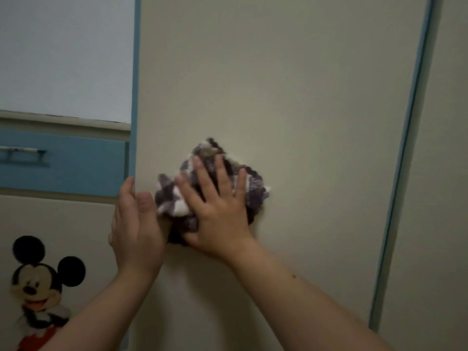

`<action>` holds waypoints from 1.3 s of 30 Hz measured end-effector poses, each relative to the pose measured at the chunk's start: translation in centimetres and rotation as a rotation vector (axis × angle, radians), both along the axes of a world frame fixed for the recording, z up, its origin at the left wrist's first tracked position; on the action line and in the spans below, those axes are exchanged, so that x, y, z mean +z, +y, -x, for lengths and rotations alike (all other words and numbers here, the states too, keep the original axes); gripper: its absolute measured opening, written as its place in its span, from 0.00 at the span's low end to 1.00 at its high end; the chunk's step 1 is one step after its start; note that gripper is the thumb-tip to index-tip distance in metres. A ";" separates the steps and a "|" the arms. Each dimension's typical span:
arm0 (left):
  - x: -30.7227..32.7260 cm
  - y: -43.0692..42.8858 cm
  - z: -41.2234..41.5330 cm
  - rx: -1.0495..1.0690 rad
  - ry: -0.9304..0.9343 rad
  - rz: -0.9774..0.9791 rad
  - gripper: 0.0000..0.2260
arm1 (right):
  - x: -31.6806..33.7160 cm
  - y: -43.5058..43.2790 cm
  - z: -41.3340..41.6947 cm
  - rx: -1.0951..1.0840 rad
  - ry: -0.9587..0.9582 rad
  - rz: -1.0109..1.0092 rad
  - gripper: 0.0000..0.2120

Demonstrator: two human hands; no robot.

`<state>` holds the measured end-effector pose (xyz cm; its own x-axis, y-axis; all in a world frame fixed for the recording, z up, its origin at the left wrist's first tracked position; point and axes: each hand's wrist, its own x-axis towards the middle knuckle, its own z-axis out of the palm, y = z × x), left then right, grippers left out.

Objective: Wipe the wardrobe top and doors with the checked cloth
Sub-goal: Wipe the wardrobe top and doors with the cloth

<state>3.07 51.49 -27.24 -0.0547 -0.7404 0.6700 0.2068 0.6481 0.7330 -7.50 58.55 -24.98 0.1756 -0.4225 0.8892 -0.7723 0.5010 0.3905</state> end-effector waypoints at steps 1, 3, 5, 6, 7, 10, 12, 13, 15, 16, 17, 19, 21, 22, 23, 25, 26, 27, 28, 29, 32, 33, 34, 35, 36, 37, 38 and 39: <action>-0.1 -0.4 -0.2 -0.015 -0.004 0.000 0.38 | -1.0 -1.3 -0.9 -0.021 0.061 -0.101 0.44; -0.3 -0.5 -0.5 -0.076 -0.014 -0.002 0.37 | -2.5 -2.6 -1.9 -0.065 0.147 -0.228 0.44; -0.3 -0.7 -1.0 -0.085 -0.024 0.029 0.37 | -2.7 -3.7 -2.1 -0.047 0.192 -0.232 0.42; -0.1 -0.7 -1.2 -0.061 -0.046 0.053 0.37 | -2.5 -4.1 -1.9 -0.014 0.207 -0.213 0.41; 0.1 -0.8 -1.5 -0.026 -0.072 0.080 0.37 | -2.1 -4.4 -1.7 0.025 0.219 -0.195 0.40; 0.8 -0.5 -1.7 0.066 -0.152 0.162 0.39 | -0.9 -4.7 -1.3 0.067 0.216 -0.148 0.37; 1.4 0.0 -1.4 0.119 -0.196 0.252 0.40 | 0.5 -4.5 -1.2 0.035 0.179 -0.082 0.34; 1.8 0.2 -1.2 0.135 -0.216 0.297 0.39 | 1.2 -4.3 -1.1 0.019 0.153 -0.054 0.32; 2.8 0.6 -0.7 0.154 -0.248 0.371 0.37 | 2.8 -3.6 -0.7 0.024 0.091 -0.005 0.30; 3.4 0.8 -0.5 0.157 -0.257 0.392 0.37 | 3.6 -3.2 -0.4 0.029 0.068 0.020 0.29; 4.1 1.0 -0.2 0.159 -0.258 0.401 0.37 | 4.4 -2.6 0.0 0.034 0.054 0.044 0.29; 5.3 1.3 0.2 0.162 -0.251 0.399 0.34 | 5.7 -1.4 0.6 0.043 0.033 0.092 0.29; 6.7 1.7 0.9 0.153 -0.231 0.401 0.33 | 7.2 0.3 1.7 0.025 0.012 0.159 0.31; 7.2 1.9 1.2 0.148 -0.223 0.408 0.33 | 8.0 1.3 2.4 0.014 -0.008 0.205 0.31; 7.7 2.1 1.5 0.145 -0.216 0.419 0.32 | 8.7 2.3 3.0 0.001 -0.033 0.254 0.32; 8.8 2.6 2.2 0.134 -0.209 0.449 0.32 | 10.1 4.7 4.7 -0.023 -0.098 0.358 0.33; 9.4 3.0 2.7 0.125 -0.209 0.470 0.32 | 10.6 6.1 5.7 -0.037 -0.140 0.405 0.34; 9.9 3.2 3.0 0.123 -0.212 0.495 0.32 | 11.0 7.5 6.6 -0.045 -0.184 0.448 0.35; 10.4 3.6 3.4 0.121 -0.212 0.525 0.32 | 11.5 9.0 7.5 -0.049 -0.229 0.490 0.36; 11.0 3.9 3.9 0.118 -0.208 0.553 0.32 | 12.0 10.3 8.4 -0.049 -0.271 0.533 0.37; 12.3 4.9 5.3 0.109 -0.184 0.609 0.31 | 13.3 12.6 9.9 -0.031 -0.349 0.654 0.39; 13.0 5.2 5.9 0.095 -0.173 0.605 0.32 | 14.0 12.7 10.0 -0.030 -0.361 0.682 0.40; 13.2 5.6 6.2 0.081 -0.161 0.598 0.32 | 14.2 12.4 9.8 -0.032 -0.375 0.688 0.40; 13.5 5.9 6.5 0.073 -0.149 0.602 0.32 | 14.5 11.9 9.5 -0.039 -0.385 0.676 0.41; 13.8 6.1 6.8 0.066 -0.135 0.618 0.32 | 14.7 11.5 9.1 -0.045 -0.387 0.656 0.42; 14.4 6.3 7.1 0.061 -0.122 0.638 0.32 | 15.2 10.9 8.8 -0.050 -0.380 0.633 0.43; 15.2 6.4 7.4 0.058 -0.107 0.657 0.32 | 15.8 10.4 8.5 -0.056 -0.362 0.609 0.43; 16.0 6.5 7.5 0.054 -0.094 0.671 0.32 | 16.4 9.8 8.1 -0.062 -0.336 0.585 0.43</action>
